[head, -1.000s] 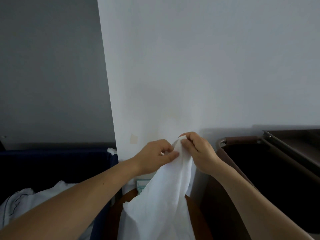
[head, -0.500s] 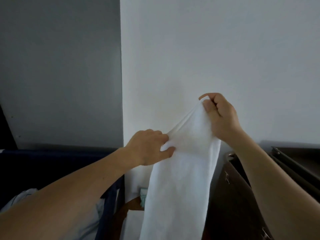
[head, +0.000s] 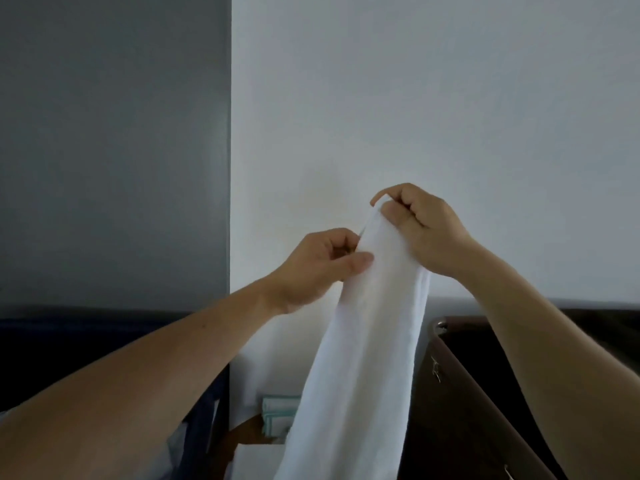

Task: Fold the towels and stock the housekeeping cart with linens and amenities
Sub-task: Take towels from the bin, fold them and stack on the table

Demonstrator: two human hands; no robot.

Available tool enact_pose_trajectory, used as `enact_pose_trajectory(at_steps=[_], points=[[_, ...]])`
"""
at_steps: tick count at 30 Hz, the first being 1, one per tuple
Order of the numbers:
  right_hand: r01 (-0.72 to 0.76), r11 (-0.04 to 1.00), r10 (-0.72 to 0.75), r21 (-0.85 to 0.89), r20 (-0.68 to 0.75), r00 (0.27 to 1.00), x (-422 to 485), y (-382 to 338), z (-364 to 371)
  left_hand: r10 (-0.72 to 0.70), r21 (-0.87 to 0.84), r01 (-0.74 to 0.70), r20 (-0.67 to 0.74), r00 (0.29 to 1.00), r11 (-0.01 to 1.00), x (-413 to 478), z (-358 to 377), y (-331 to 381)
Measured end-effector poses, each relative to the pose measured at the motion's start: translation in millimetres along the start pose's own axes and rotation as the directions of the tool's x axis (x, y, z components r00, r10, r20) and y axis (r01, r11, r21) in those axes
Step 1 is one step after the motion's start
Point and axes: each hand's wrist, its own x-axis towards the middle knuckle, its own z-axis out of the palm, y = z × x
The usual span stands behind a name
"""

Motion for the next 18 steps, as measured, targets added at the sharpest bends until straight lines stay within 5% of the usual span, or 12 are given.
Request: enact_pose_trajectory(at_steps=[5, 11, 16, 18], points=[[0.056, 0.995, -0.077, -0.086, -0.264, 0.962, 39.1, -20.0, -49.9, 0.010, 0.057, -0.012, 0.048, 0.999, 0.998, 21.6, -10.5, 27.9], [-0.032, 0.973, 0.005, -0.228, -0.117, 0.993, 39.6, 4.3, -40.9, -0.101, 0.479, 0.055, 0.071, 0.992, 0.876, 5.6, -9.5, -6.9], [0.011, 0.991, -0.060, -0.136, -0.362, 0.930, 51.9, -9.8, -56.7, -0.092, 0.418, 0.086, -0.008, 0.996, 0.904, -1.0, -13.2, -25.0], [-0.005, 0.991, -0.044, -0.135, -0.360, 0.932, 53.7, -10.1, -53.7, -0.089, 0.410, 0.082, -0.004, 0.996, 0.908, -2.0, -13.5, -27.2]])
